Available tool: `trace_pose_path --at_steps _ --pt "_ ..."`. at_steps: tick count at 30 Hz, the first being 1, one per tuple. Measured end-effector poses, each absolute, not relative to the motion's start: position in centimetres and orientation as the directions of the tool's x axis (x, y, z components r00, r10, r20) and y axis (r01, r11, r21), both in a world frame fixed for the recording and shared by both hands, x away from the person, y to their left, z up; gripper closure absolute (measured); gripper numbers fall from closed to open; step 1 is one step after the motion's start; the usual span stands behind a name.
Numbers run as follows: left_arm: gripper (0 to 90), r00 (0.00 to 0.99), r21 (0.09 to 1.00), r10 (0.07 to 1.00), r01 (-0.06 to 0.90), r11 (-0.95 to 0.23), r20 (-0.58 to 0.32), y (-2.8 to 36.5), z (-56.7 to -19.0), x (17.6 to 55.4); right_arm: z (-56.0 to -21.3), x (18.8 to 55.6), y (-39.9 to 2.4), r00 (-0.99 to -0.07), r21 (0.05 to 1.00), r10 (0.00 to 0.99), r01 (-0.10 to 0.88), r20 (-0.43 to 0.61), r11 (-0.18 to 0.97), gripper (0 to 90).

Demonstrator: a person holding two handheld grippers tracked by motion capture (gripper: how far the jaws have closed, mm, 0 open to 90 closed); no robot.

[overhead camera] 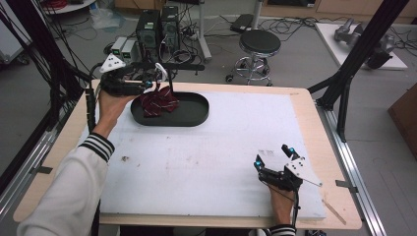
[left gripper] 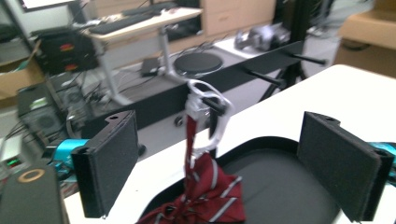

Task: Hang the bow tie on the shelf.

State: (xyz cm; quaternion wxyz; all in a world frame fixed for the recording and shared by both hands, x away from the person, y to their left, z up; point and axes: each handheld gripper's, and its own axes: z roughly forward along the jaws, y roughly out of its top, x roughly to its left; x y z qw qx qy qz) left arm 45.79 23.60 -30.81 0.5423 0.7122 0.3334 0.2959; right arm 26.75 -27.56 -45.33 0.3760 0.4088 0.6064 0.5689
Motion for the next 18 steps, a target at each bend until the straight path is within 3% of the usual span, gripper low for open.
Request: trace_pose_path --at_steps 5,18 --pt "12.3 0.675 0.984 0.736 0.096 -0.148 0.045 25.4 -32.6 42.8 -45.3 26.7 -27.5 -0.384 0.998 0.923 0.066 0.004 0.023 0.8" --pt "12.3 0.732 0.998 0.680 0.003 -0.069 0.044 28.8 -38.4 34.4 -45.4 26.7 -27.5 -0.380 0.998 0.925 0.059 0.002 0.022 0.8"
